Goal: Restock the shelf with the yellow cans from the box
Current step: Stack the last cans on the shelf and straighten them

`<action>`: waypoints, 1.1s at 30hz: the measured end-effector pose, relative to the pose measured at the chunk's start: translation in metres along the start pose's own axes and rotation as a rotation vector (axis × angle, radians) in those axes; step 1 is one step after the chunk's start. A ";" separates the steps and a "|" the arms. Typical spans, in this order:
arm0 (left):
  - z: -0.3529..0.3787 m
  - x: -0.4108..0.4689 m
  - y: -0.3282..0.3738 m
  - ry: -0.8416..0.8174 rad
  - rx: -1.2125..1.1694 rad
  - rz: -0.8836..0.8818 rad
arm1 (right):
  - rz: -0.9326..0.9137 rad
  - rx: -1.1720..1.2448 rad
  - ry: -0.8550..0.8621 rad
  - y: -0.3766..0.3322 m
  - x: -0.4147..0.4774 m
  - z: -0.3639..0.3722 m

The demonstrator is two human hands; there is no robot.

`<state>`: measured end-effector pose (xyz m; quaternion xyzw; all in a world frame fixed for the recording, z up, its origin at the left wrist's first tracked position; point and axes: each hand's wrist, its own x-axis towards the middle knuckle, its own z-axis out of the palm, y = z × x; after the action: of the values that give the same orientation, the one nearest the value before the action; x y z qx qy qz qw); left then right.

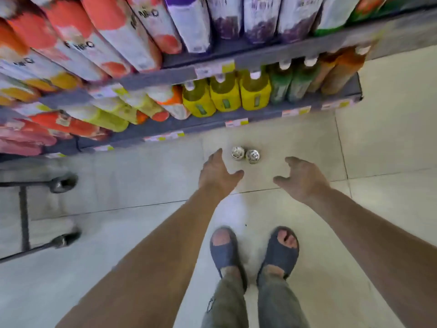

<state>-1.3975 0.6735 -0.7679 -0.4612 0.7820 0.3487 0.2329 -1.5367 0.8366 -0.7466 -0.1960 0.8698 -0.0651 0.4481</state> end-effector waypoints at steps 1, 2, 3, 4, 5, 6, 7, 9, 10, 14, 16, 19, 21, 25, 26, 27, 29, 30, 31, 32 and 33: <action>0.018 0.029 -0.010 0.007 -0.046 -0.034 | -0.004 0.004 -0.003 0.005 0.028 0.017; 0.036 0.057 -0.020 0.011 -0.069 -0.057 | -0.004 0.012 -0.002 0.009 0.054 0.034; 0.054 0.082 -0.030 0.009 -0.068 -0.069 | -0.003 0.031 0.000 0.013 0.079 0.050; 0.071 0.106 -0.039 0.009 -0.058 -0.067 | 0.000 0.060 -0.001 0.017 0.104 0.065; 0.087 0.127 -0.048 0.006 -0.047 -0.064 | 0.002 0.096 -0.001 0.020 0.127 0.080; 0.102 0.146 -0.057 0.000 -0.036 -0.057 | 0.005 0.138 -0.004 0.024 0.147 0.096; 0.116 0.162 -0.065 -0.003 -0.028 -0.047 | 0.011 0.180 -0.006 0.028 0.167 0.110; 0.139 0.191 -0.077 -0.001 -0.029 -0.045 | 0.034 0.259 -0.014 0.037 0.200 0.137; 0.150 0.203 -0.081 -0.001 -0.048 -0.047 | 0.041 0.308 -0.013 0.041 0.212 0.150; 0.184 0.242 -0.101 0.037 -0.415 -0.063 | -0.025 0.427 0.047 0.048 0.246 0.191; 0.190 0.252 -0.104 0.065 -0.487 -0.069 | -0.097 0.477 0.116 0.051 0.261 0.207; 0.186 0.255 -0.095 0.104 -0.490 -0.019 | -0.143 0.613 0.234 0.048 0.271 0.217; 0.182 0.254 -0.094 0.122 -0.495 -0.002 | -0.147 0.686 0.245 0.046 0.271 0.218; 0.160 0.225 -0.084 0.151 -0.474 0.022 | -0.150 0.794 0.224 0.043 0.253 0.200; 0.152 0.213 -0.081 0.162 -0.472 0.029 | -0.158 0.819 0.222 0.042 0.241 0.190; 0.140 0.198 -0.075 0.171 -0.462 0.030 | -0.169 0.834 0.233 0.039 0.227 0.177; 0.112 0.165 -0.061 0.179 -0.443 0.018 | -0.181 0.826 0.270 0.032 0.190 0.143; 0.096 0.147 -0.052 0.182 -0.448 0.014 | -0.184 0.818 0.282 0.027 0.169 0.123; 0.078 0.127 -0.042 0.190 -0.461 0.019 | -0.192 0.799 0.293 0.022 0.146 0.102; 0.059 0.106 -0.031 0.208 -0.470 0.020 | -0.207 0.773 0.298 0.015 0.123 0.079; 0.037 0.084 -0.018 0.228 -0.473 0.024 | -0.225 0.748 0.299 0.006 0.099 0.054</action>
<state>-1.4190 0.6493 -0.8554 -0.5298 0.7054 0.4702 0.0250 -1.5462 0.8065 -0.8548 -0.1020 0.8148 -0.4528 0.3473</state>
